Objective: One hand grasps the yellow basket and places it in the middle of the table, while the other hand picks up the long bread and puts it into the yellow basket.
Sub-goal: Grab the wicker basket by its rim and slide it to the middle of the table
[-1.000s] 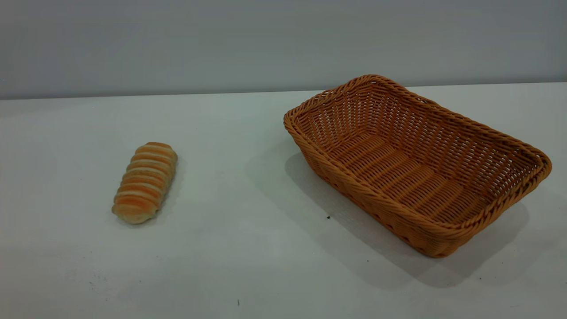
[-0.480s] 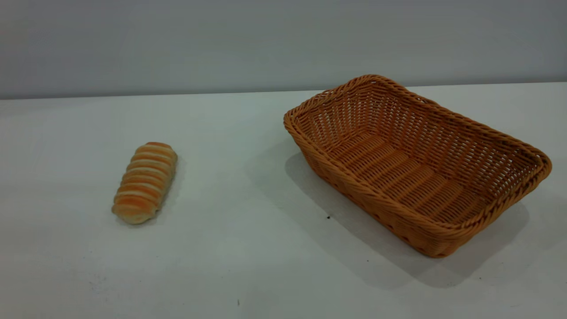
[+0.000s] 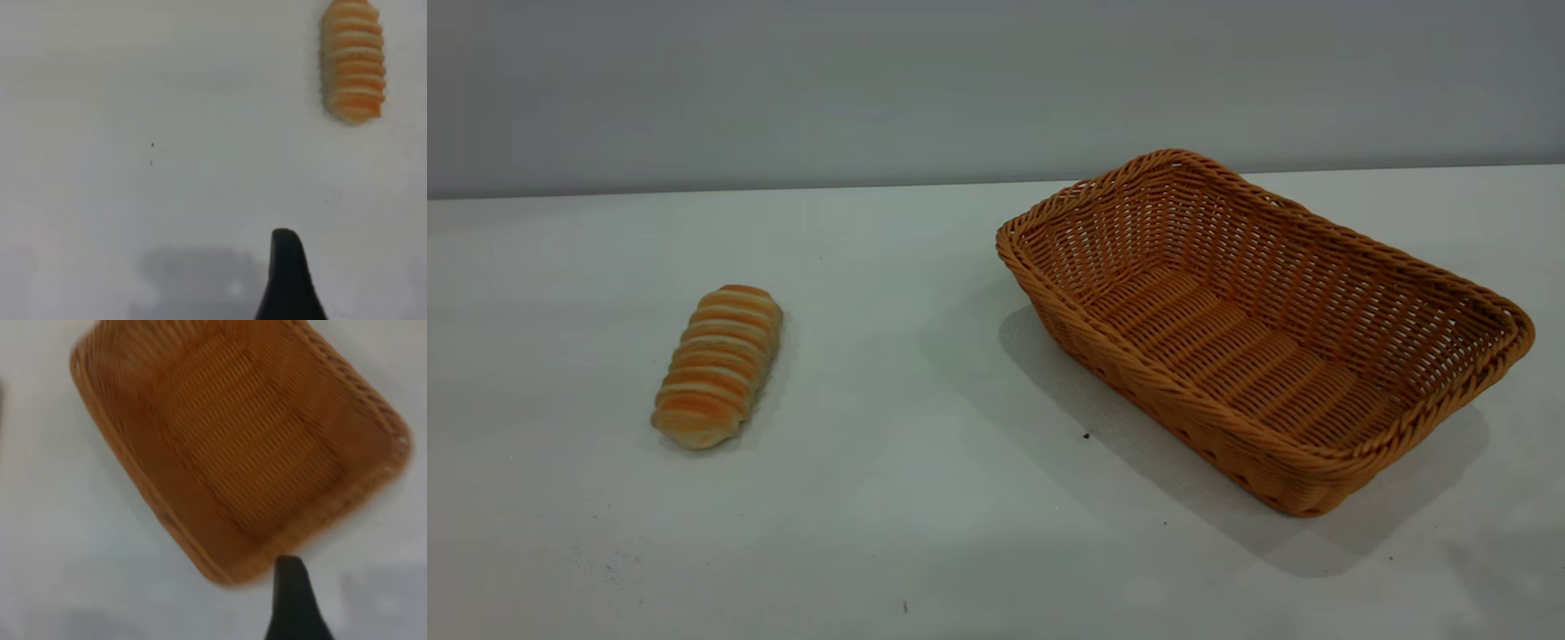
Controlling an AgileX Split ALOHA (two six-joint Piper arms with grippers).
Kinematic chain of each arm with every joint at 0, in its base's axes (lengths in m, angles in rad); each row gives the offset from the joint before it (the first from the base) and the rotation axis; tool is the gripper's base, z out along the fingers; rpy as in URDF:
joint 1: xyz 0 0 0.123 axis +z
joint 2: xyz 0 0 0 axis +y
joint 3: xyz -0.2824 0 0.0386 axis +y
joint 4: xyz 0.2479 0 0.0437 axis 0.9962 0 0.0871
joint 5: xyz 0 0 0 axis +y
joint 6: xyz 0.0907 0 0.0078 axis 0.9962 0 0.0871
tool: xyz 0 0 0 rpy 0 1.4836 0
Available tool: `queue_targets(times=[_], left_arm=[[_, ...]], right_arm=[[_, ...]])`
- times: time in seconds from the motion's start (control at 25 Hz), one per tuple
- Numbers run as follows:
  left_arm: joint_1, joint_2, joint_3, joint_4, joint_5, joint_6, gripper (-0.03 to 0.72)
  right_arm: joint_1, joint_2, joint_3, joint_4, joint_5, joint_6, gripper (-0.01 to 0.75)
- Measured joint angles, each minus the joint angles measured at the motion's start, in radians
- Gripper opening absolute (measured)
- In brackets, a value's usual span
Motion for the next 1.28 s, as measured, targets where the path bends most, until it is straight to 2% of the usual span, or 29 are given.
queue_targets(times=[0.16, 0.6, 1.08, 1.28], left_arm=[[0.000, 0.006, -0.001, 0.000, -0.007, -0.001, 0.574], [0.000, 0.006, -0.001, 0.000, 0.005, -0.001, 0.567], [0.000, 0.006, -0.001, 0.000, 0.002, -0.001, 0.567], [0.000, 0.006, -0.001, 0.000, 0.002, -0.001, 0.567]], right_arm=[[0.000, 0.179, -0.003, 0.143, -0.086, -0.003, 0.535], [0.000, 0.559, -0.009, 0.294, -0.191, -0.038, 0.535], [0.000, 0.722, -0.050, 0.543, -0.186, -0.243, 0.535], [0.000, 0.835, -0.126, 0.649, -0.182, -0.300, 0.535]])
